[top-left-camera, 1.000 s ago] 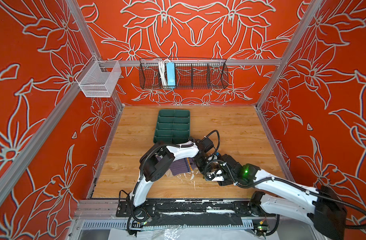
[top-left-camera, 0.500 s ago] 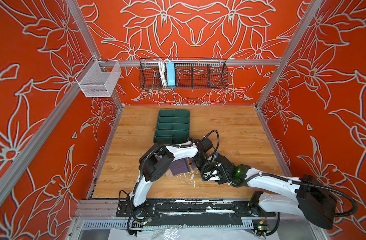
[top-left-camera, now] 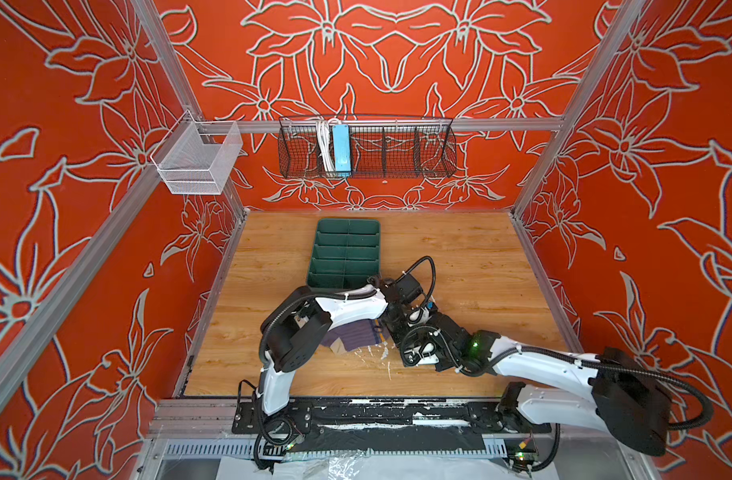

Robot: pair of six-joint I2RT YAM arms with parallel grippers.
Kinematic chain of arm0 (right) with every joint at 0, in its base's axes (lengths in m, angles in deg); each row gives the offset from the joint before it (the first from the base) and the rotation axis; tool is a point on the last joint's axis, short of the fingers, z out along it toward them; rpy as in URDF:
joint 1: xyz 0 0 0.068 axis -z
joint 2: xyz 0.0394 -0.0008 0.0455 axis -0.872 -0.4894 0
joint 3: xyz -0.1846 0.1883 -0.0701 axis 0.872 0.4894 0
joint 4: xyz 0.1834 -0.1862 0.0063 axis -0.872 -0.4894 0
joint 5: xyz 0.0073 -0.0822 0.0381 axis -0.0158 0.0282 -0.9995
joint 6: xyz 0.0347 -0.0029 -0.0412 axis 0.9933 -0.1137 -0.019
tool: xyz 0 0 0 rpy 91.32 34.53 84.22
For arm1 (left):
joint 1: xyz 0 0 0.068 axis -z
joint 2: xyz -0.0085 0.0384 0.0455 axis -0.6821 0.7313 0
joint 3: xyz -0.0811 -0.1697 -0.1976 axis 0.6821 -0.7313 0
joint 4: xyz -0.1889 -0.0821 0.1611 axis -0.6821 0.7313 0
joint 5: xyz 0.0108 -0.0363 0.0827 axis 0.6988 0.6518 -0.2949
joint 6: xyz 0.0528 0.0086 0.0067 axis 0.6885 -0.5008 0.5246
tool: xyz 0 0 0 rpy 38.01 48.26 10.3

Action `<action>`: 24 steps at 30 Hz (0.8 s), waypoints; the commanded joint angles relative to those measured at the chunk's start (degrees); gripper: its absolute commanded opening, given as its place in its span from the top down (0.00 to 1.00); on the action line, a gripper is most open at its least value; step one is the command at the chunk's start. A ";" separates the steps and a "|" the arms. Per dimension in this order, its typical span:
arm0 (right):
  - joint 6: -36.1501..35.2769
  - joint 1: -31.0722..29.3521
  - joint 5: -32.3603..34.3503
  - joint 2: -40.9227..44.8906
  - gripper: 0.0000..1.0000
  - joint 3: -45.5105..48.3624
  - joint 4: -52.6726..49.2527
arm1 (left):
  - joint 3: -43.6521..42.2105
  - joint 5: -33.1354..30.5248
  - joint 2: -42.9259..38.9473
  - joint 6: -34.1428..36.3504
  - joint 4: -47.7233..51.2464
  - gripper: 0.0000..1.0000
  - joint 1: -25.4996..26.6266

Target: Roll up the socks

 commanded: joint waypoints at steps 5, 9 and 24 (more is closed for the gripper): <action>8.43 -0.09 -3.45 0.51 1.00 0.63 -12.50 | -6.90 -21.91 -17.22 2.00 -16.04 0.20 -0.03; 14.15 -0.13 -4.32 -0.84 1.00 -1.41 -13.39 | -13.62 -31.53 -29.29 5.08 -26.05 0.17 -0.21; 29.47 -0.80 -8.90 -16.92 1.00 -18.39 -23.16 | -20.44 -1.92 -62.51 23.14 -7.79 0.07 -1.00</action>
